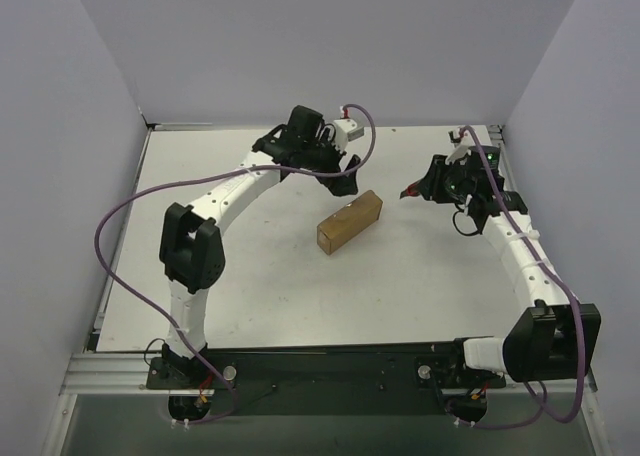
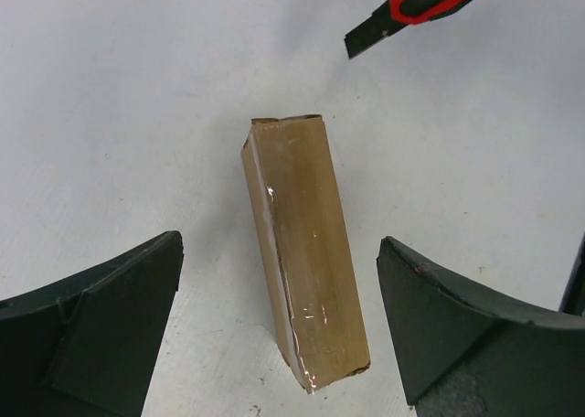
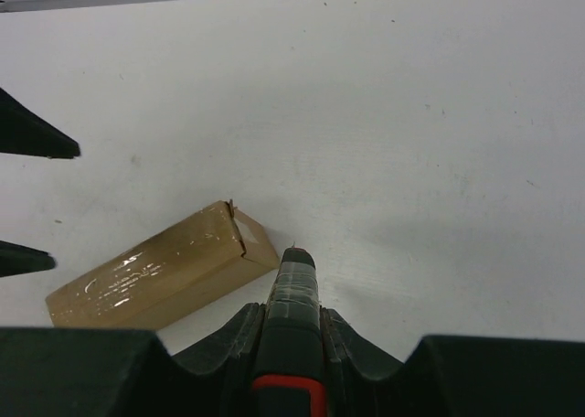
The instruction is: Unpack the express box
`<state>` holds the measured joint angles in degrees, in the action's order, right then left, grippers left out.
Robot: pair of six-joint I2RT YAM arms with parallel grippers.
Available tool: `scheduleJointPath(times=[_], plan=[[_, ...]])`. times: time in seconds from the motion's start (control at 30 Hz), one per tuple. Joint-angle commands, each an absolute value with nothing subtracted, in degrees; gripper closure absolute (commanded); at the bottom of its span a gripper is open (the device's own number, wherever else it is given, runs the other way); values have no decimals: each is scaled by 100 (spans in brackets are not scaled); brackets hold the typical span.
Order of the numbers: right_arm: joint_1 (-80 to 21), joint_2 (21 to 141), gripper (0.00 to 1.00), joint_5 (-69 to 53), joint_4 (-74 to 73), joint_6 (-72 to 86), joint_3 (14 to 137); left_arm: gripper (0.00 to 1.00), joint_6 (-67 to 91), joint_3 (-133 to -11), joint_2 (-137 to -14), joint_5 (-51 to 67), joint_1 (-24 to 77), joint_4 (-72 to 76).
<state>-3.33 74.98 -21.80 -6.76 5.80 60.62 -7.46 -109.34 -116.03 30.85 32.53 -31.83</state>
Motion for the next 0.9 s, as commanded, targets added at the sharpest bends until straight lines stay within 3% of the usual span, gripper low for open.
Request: scheduleJointPath(times=[0.0,0.27,0.73,0.87], plan=[[-255,6980,100,-2435,-290,914,5959,2,-1160,-11066,-12023,2243,3558,-3648],[-114,6724,100,-2452,-308,914,5775,3,-1274,-11101,-12322,1345,3972,-3463],[-26,6653,100,-2566,-185,976,5528,3,-1151,-10530,-12331,1950,3753,-3436],[-44,6811,100,-2654,-211,818,5581,9,-1169,-10354,-12261,2433,3691,-3533]])
